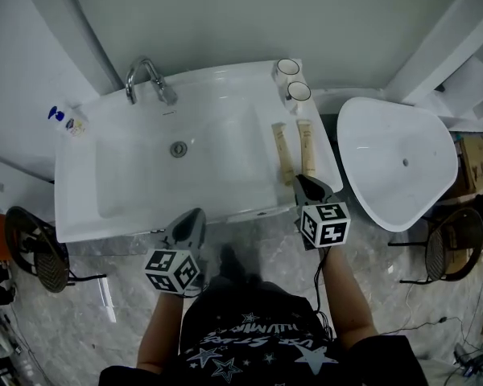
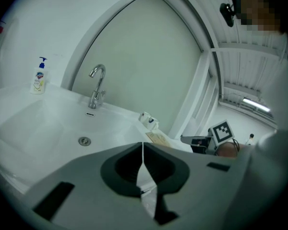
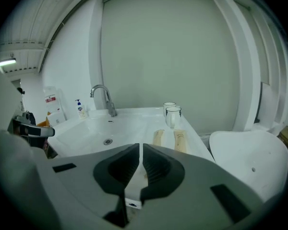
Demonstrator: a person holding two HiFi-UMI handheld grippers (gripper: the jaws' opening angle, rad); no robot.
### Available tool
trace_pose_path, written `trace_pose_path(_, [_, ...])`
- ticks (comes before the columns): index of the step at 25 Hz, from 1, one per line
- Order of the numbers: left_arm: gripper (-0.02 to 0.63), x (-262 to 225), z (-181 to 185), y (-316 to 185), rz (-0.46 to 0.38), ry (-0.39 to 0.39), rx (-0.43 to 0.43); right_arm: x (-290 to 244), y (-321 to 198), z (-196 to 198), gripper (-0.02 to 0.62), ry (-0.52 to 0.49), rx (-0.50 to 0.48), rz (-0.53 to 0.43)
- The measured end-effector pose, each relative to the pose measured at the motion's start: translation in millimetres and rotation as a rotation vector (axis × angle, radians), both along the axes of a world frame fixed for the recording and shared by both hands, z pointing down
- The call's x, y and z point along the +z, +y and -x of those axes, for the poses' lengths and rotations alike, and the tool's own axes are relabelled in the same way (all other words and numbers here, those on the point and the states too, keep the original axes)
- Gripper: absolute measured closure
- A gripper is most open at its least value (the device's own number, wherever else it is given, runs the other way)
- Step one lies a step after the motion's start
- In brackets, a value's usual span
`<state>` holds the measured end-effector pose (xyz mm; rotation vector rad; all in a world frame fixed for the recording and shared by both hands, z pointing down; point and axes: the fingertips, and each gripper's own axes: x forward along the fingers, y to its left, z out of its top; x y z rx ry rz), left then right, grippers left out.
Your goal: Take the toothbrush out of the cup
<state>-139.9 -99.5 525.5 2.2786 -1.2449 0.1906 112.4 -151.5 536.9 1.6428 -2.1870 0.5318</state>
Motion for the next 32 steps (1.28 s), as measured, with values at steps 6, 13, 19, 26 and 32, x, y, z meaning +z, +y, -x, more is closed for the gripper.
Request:
trace_pose_path(6, [0.584,-15,-17,42,-0.032,-0.020,0.004,-7,45,2,0.577,-0.040,-0.060,-0.014])
trace_pose_path(13, [0.584,-21,-22,106,-0.039,-0.035,-0.037,-2,100,14,0.581,-0.088,-0.162,-0.007])
trace_pose_path(19, [0.584,-19,-10,159,-0.021,-0.059,-0.106,7,128,42,0.581,-0.157,-0.247,0.009])
trace_pose_path(26, [0.584,-22,6,188,-0.040,-0.056,-0.149,10,152,68,0.581,-0.173,-0.308,0.015])
trace_pose_path(32, [0.584,-25,25,210,-0.057,-0.018,-0.158,0,165,94,0.582,-0.171,-0.334,-0.001])
